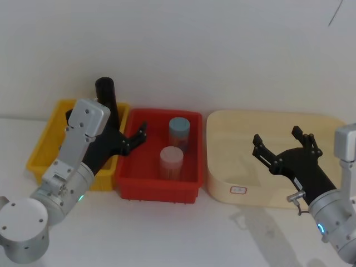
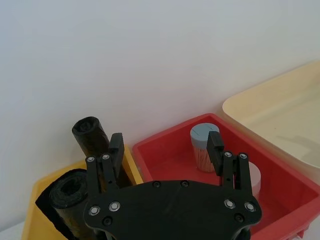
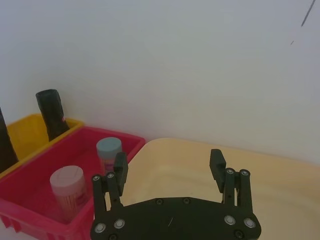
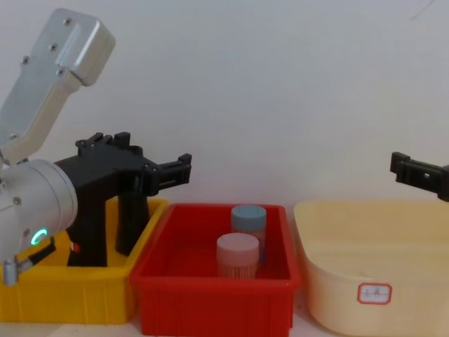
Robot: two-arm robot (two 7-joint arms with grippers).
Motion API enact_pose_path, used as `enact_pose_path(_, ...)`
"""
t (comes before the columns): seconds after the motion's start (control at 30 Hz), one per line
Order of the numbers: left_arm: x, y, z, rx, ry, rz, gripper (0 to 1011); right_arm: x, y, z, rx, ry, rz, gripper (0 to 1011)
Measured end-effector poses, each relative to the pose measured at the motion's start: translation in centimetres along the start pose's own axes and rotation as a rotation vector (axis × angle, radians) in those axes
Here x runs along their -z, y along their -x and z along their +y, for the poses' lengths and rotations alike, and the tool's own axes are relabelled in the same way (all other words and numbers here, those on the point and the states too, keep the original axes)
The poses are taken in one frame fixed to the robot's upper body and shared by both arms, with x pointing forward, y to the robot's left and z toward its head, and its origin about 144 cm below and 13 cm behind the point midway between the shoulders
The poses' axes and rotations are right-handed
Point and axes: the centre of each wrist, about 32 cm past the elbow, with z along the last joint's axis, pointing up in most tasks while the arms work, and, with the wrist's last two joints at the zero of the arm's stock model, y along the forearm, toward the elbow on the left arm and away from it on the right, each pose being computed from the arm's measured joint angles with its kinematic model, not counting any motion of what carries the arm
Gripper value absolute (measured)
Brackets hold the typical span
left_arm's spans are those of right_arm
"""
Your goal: Pick up the garbage bag with the one hand and transfer it to the other hand.
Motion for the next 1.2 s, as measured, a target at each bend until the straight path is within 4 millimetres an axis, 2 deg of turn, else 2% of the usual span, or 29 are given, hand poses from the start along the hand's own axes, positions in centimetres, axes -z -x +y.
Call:
enact_pose_path(0.97, 0.00, 0.00, 0.00, 0.000, 0.000, 0.000, 1001, -0.01, 0.03, -0.01, 0.000, 0.000, 0.001, 1001)
enact_pose_path(1.2, -0.29, -0.16, 0.01, 0.020, 0.000, -0.002, 1001, -0.59, 0.25, -0.05, -0.011, 0.004, -0.001, 1001)
